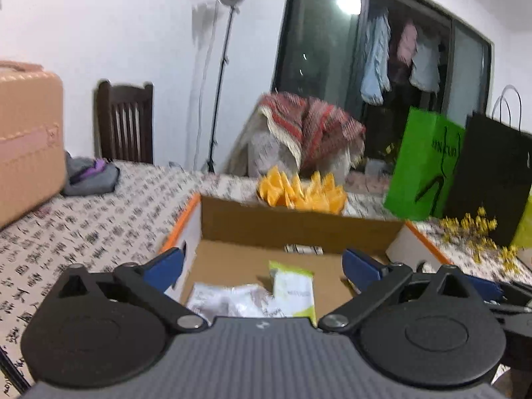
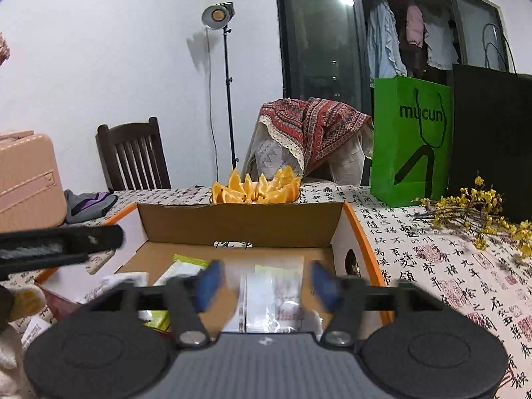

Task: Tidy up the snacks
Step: 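Open both grippers to drop the sachets into the box, then move both grippers back to the snack pile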

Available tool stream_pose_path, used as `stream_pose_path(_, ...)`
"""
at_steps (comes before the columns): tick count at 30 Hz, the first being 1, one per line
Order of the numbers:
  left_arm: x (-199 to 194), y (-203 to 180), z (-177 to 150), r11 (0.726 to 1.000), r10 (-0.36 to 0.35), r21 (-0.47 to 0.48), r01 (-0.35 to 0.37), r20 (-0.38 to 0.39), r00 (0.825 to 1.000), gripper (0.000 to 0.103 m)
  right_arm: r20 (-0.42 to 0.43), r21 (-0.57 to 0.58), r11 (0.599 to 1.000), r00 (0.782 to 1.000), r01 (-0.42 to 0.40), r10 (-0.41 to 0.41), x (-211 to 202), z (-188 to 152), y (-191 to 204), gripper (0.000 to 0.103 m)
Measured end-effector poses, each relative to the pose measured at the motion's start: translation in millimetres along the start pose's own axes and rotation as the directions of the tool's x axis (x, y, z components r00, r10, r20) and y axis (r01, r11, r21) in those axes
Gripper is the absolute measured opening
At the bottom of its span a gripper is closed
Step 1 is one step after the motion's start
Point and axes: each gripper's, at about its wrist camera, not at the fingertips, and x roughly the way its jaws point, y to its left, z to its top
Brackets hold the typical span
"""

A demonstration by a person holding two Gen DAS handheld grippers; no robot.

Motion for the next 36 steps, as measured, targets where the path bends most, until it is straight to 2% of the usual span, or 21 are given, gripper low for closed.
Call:
stream_pose_path(2,-1.8,0.8,0.9,1.0,-0.008,-0.008,0.008,0.006,1.0,0.103,0.012,0.015,1.0,1.0,-0.004,0.004,-2.2,-0.1,-2.7,0.1)
stream_pose_path(3,-2.0,0.4,1.8,1.0,-0.008,-0.009,0.008,0.004,1.0,0.103,0.016,0.023,1.0,1.0,-0.01,0.01,-3.1,-0.2,-4.0,0.103)
stream_pose_path(13,-2.8,0.6,1.7,1.0,-0.002,-0.008,0.002,-0.003,1.0,0.103,0.01,0.025,1.0,1.0,0.0,-0.001,-1.1,-0.1,-4.9,0.103)
stream_pose_path(21,-18.2,-1.6,11.9,1.0,0.011,-0.01,-0.011,0.011,1.0,0.103,0.019,0.016,1.0,1.0,0.006,-0.007,-5.5,3.5,-4.2,0.103)
stream_pose_path(29,-65.2,2.8,17.8,1.0,-0.01,-0.006,0.011,0.026,1.0,0.103,0.032,0.022,0.999,0.999,-0.045,0.044,-49.6,14.4,-0.5,0.103)
stream_pose_path(36,-102.0,16.2,3.3,1.0,-0.008,-0.004,0.008,-0.001,1.0,0.103,0.007,0.01,0.997,0.997,-0.075,0.075,-86.7,-1.8,4.5,0.103)
